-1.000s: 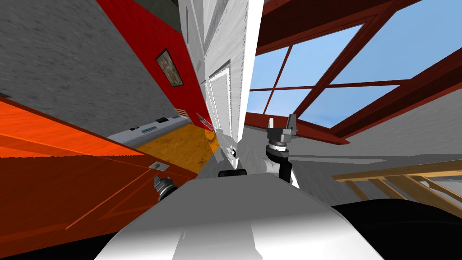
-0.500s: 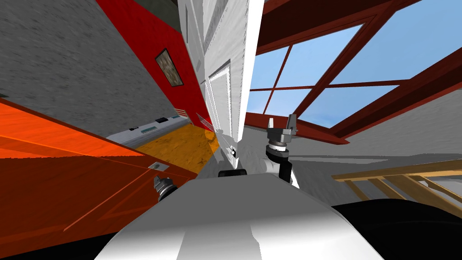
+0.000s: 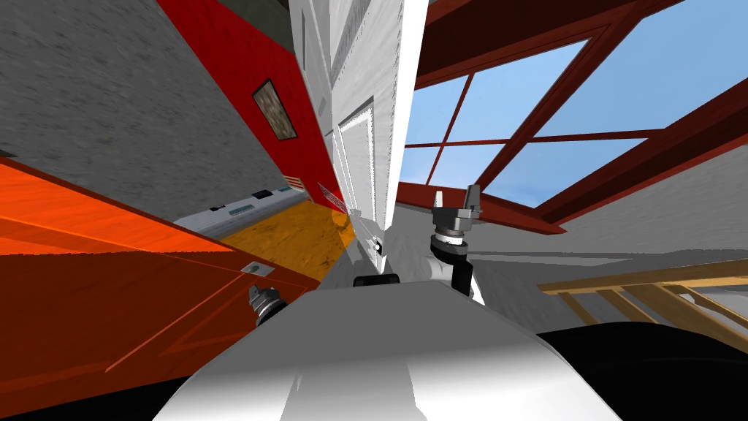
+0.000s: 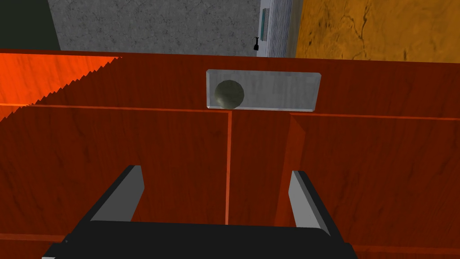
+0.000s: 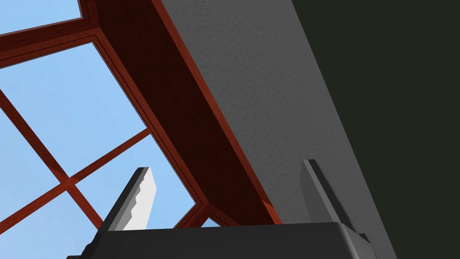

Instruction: Pull the door open

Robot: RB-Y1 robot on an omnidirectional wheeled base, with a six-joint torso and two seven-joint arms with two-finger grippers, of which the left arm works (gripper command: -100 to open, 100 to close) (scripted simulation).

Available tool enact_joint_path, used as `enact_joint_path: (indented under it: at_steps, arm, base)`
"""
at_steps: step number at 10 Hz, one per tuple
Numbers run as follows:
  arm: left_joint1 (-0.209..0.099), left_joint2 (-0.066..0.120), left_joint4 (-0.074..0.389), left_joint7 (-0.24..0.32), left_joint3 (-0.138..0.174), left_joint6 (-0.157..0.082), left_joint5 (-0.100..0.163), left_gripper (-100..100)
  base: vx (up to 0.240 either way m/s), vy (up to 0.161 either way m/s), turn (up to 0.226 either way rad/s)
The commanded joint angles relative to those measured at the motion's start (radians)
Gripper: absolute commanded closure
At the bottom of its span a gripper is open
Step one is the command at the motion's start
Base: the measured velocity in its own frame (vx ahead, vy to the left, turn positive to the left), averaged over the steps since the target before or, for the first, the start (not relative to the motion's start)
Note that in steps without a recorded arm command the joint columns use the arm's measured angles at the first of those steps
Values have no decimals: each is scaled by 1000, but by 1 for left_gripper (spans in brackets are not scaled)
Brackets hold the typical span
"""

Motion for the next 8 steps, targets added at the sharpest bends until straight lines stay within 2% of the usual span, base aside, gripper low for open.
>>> enact_joint_path:
  at_steps: [1, 4, 8]
  arm:
    - [1, -1, 2, -5, 15, 1, 6, -100]
    - [1, -1, 3, -7, 20, 1, 8, -100]
    - [1, -1, 3, -7, 20, 1, 8, -100]
  base:
    - [10, 28, -92]
    - [1, 20, -46]
    - [8, -16, 6]
